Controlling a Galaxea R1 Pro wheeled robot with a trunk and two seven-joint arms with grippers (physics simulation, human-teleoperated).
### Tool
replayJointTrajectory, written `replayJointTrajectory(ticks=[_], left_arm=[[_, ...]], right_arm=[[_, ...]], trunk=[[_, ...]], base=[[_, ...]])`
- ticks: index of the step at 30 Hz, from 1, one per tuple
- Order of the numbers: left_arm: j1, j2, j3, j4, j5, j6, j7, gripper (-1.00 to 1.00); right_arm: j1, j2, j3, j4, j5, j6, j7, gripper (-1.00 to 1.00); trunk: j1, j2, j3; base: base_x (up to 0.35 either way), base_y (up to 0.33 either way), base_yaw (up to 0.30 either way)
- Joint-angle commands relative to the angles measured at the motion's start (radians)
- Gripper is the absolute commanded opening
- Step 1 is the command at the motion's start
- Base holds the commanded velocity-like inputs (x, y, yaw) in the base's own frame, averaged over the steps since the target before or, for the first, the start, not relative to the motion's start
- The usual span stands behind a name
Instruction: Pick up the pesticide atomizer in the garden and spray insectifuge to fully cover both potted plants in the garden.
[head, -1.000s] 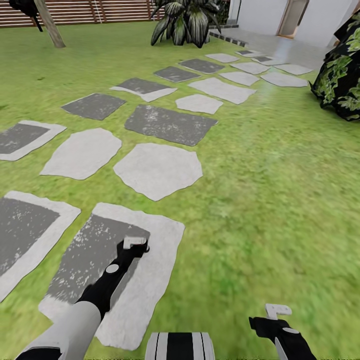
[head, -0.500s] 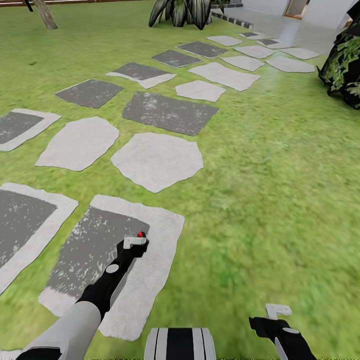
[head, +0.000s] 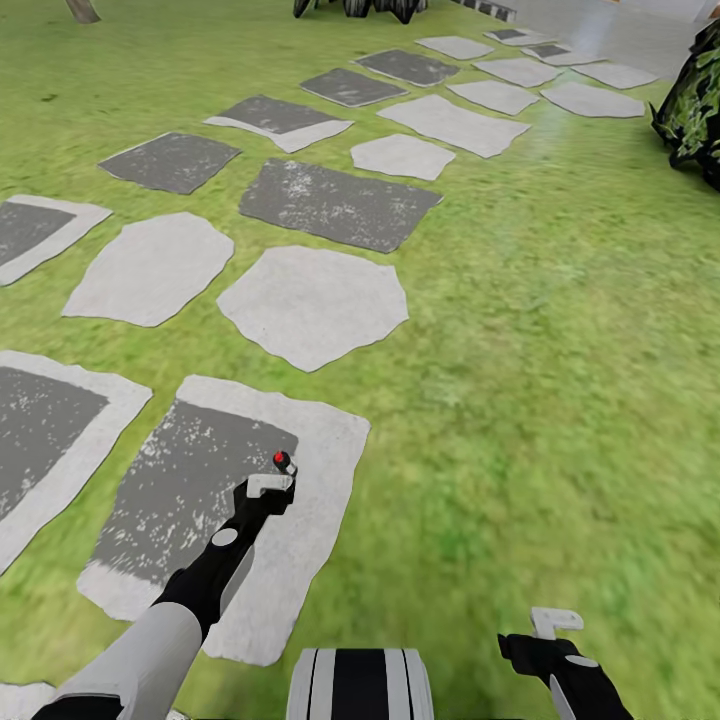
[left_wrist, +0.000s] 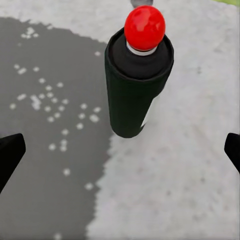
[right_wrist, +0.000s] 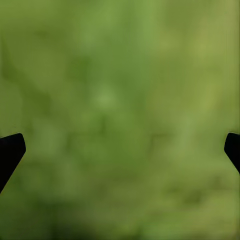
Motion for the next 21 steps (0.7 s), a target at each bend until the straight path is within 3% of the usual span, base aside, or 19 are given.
replayJointTrajectory(ticks=[1, 9, 15, 21], left_arm=[[0.000, 0.000, 0.001, 0.001, -0.006, -0.003, -0.001, 1.00], [0.000, 0.000, 0.001, 0.001, -0.006, -0.003, 0.000, 1.00], [0.000, 0.000, 0.001, 0.001, -0.006, -0.003, 0.000, 1.00], [0.000, 0.000, 0.001, 0.001, -0.006, -0.003, 0.000, 1.00]], right_arm=[[0.000, 0.000, -0.001, -0.002, 0.001, 0.005, 0.000, 1.00], [0.000, 0.000, 0.000, -0.002, 0.000, 0.005, 0.000, 1.00], [0.000, 0.000, 0.000, -0.002, 0.000, 0.005, 0.000, 1.00], [0.000, 0.000, 0.000, -0.002, 0.000, 0.005, 0.000, 1.00]], trunk=[[0.000, 0.000, -0.001], [0.000, 0.000, -0.001], [0.000, 0.000, -0.001], [0.000, 0.000, -0.001]], base=[[0.000, 0.000, 0.000], [0.005, 0.000, 0.000], [0.214, -0.058, 0.000], [0.045, -0.016, 0.000]])
